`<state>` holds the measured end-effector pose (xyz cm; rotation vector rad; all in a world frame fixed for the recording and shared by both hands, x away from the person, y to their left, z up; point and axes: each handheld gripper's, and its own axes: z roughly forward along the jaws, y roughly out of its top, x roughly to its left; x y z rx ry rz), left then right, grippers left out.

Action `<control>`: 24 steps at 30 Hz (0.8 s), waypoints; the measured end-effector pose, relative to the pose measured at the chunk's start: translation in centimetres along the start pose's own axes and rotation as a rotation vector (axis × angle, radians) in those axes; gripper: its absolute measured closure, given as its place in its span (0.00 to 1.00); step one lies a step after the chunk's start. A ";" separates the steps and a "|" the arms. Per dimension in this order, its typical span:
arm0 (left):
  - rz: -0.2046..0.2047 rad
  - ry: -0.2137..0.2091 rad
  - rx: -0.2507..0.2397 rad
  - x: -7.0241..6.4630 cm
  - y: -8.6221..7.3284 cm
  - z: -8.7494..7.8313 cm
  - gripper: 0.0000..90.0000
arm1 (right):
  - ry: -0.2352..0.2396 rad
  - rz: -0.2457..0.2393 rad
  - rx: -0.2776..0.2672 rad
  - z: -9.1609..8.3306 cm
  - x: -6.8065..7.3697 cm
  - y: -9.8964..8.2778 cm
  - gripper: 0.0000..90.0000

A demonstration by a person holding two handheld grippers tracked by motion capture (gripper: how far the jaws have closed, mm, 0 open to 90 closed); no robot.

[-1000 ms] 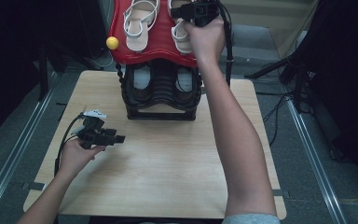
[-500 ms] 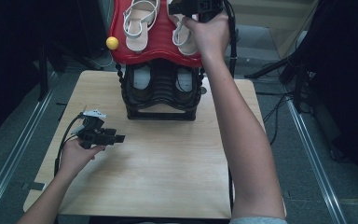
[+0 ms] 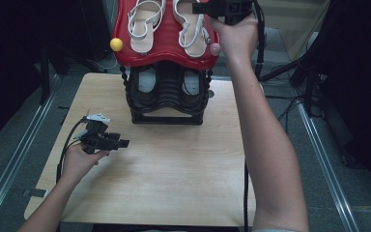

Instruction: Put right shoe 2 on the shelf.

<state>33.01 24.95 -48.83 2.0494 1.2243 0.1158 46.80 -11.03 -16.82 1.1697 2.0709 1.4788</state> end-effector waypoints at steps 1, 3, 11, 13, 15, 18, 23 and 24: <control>0.001 -0.002 0.004 0.0 0.0 0.0 0.48 | -0.005 0.000 0.001 -0.2 -0.3 -0.2 0.63; 0.002 0.000 0.003 0.0 0.0 0.0 0.48 | -0.011 0.003 -0.004 -0.6 -1.0 -0.6 0.62; 0.001 0.007 -0.006 -0.1 0.0 -0.1 0.48 | -0.049 0.032 0.011 -1.7 -3.2 -1.8 0.55; -0.003 0.010 -0.012 -0.1 0.0 0.0 0.48 | -0.053 0.027 0.014 -1.8 -3.6 -2.1 0.50; -0.003 0.008 -0.013 -0.1 0.0 -0.1 0.48 | -0.045 0.049 0.022 -1.9 -4.1 -2.5 0.48; -0.001 0.011 -0.013 -0.1 0.0 -0.1 0.48 | -0.079 0.040 0.022 -2.1 -4.5 -2.9 0.45; 0.001 0.012 -0.013 -0.1 0.0 -0.2 0.48 | -0.099 0.061 0.013 -2.6 -5.5 -3.7 0.43; 0.002 0.013 -0.012 -0.1 0.0 -0.2 0.48 | -0.100 0.063 0.012 -2.7 -5.7 -3.9 0.42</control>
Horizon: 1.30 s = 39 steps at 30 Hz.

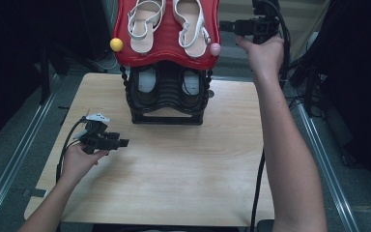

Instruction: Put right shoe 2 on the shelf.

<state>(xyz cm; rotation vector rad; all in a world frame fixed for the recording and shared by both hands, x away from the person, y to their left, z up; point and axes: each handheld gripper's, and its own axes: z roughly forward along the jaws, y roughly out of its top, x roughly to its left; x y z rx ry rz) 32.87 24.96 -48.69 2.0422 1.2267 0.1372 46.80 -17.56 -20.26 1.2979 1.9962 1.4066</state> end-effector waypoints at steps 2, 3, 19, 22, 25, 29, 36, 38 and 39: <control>0.000 0.003 -0.001 0.0 0.0 0.0 0.49 | -0.006 0.003 -0.001 -0.1 -0.4 -0.3 0.42; 0.000 0.005 -0.001 0.0 0.0 0.0 0.50 | -0.021 0.004 -0.003 -0.1 -0.6 -0.5 0.41; -0.009 0.019 -0.018 0.2 -0.1 -0.3 0.51 | -0.059 0.063 0.022 0.2 -4.2 -4.8 0.35; -0.005 0.022 -0.017 0.2 -0.1 -0.3 0.51 | -0.059 0.071 0.024 0.2 -4.7 -5.5 0.34; -0.001 0.023 -0.019 0.1 -0.1 -0.3 0.51 | -0.056 0.077 0.028 0.2 -4.9 -6.2 0.33; 0.003 0.020 -0.015 0.1 -0.1 -0.3 0.49 | -0.043 0.102 0.026 0.3 -5.3 -7.2 0.32; -0.001 0.024 -0.019 0.2 -0.1 -0.4 0.49 | -0.045 0.110 0.035 0.6 -6.2 -9.9 0.31; 0.002 0.026 -0.016 0.2 -0.1 -0.4 0.49 | -0.049 0.114 0.041 0.7 -6.3 -10.6 0.31; 0.004 0.025 -0.016 0.2 -0.1 -0.4 0.49 | -0.046 0.114 0.043 0.8 -6.2 -11.0 0.31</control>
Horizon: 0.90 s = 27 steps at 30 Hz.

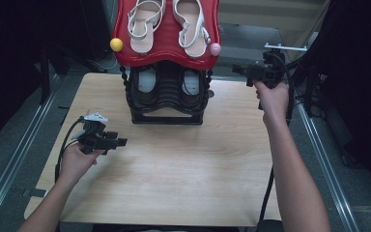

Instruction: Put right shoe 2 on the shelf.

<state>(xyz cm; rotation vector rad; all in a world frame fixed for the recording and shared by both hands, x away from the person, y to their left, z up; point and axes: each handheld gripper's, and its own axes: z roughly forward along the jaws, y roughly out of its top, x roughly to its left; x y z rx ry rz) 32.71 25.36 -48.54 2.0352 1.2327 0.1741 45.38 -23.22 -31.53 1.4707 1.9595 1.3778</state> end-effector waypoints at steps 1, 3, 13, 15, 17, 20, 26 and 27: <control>0.001 0.000 0.001 0.0 0.0 0.0 0.49 | 0.004 0.001 0.005 0.0 0.0 -0.3 0.30; -0.002 0.000 0.001 0.0 0.0 0.0 0.49 | 0.014 -0.004 0.014 0.2 0.0 -1.0 0.30; -0.007 -0.005 -0.006 0.1 -0.1 0.0 0.49 | 0.012 -0.011 0.046 1.0 -0.2 -4.3 0.30; -0.009 -0.011 -0.006 0.2 -0.1 0.0 0.49 | 0.003 -0.030 0.047 1.2 0.1 -5.1 0.30; 0.004 -0.002 -0.003 0.1 -0.2 0.2 0.49 | 0.017 -0.035 0.054 1.5 0.5 -6.1 0.30; 0.009 -0.005 -0.004 0.1 -0.2 0.2 0.49 | 0.029 -0.047 0.052 1.7 1.2 -7.3 0.30; 0.007 -0.009 -0.007 0.2 -0.2 0.1 0.48 | 0.064 -0.045 0.073 2.1 1.9 -9.8 0.30; 0.004 -0.008 -0.008 0.2 -0.2 0.0 0.48 | 0.066 -0.047 0.076 2.1 2.0 -10.2 0.30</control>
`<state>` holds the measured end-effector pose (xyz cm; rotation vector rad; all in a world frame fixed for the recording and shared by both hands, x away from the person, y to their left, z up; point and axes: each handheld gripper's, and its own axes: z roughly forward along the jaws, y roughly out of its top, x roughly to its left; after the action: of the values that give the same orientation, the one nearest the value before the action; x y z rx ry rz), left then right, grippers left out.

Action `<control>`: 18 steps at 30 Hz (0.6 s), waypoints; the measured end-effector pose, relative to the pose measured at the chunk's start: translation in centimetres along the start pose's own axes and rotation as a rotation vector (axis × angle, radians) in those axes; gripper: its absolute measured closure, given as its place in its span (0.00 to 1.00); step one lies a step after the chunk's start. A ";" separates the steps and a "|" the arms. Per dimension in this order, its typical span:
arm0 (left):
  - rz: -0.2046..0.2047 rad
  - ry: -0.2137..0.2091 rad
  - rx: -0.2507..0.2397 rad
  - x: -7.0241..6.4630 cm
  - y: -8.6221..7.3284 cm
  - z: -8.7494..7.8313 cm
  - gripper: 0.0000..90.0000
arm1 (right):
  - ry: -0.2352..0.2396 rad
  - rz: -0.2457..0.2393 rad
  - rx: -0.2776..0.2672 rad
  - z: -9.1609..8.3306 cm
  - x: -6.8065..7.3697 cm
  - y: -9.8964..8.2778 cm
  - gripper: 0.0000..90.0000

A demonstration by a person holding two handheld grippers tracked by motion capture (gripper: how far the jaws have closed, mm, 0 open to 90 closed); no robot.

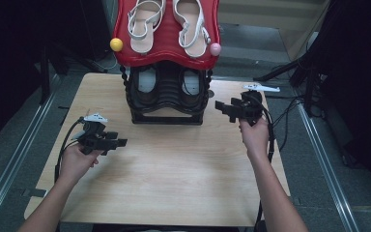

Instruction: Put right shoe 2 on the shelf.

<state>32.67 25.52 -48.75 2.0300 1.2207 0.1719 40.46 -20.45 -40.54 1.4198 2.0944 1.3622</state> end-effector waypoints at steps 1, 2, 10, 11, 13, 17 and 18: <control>-0.003 0.000 -0.002 0.0 0.0 0.0 0.48 | 0.001 -0.004 0.005 0.0 0.1 -0.5 0.30; -0.003 -0.003 0.003 0.0 0.0 0.0 0.47 | -0.004 -0.006 0.005 0.0 0.1 -0.7 0.30; -0.002 -0.009 0.000 0.0 0.0 0.1 0.46 | -0.007 -0.016 0.044 0.8 0.6 -3.8 0.30; -0.006 -0.010 -0.003 0.0 0.0 0.1 0.46 | 0.005 -0.008 0.042 0.9 0.7 -4.2 0.30; -0.008 -0.010 -0.003 0.0 0.0 0.1 0.46 | 0.023 0.008 0.050 1.1 1.0 -5.0 0.30; -0.011 -0.012 -0.007 0.0 0.0 0.1 0.46 | 0.045 0.016 0.055 1.7 1.4 -6.5 0.30; -0.012 -0.014 -0.009 0.0 0.1 0.0 0.45 | 0.049 0.016 0.056 1.8 1.5 -6.9 0.30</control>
<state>32.74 25.50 -48.75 2.0127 1.2209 0.1570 36.90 -18.71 -46.69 1.4424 2.1719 1.3683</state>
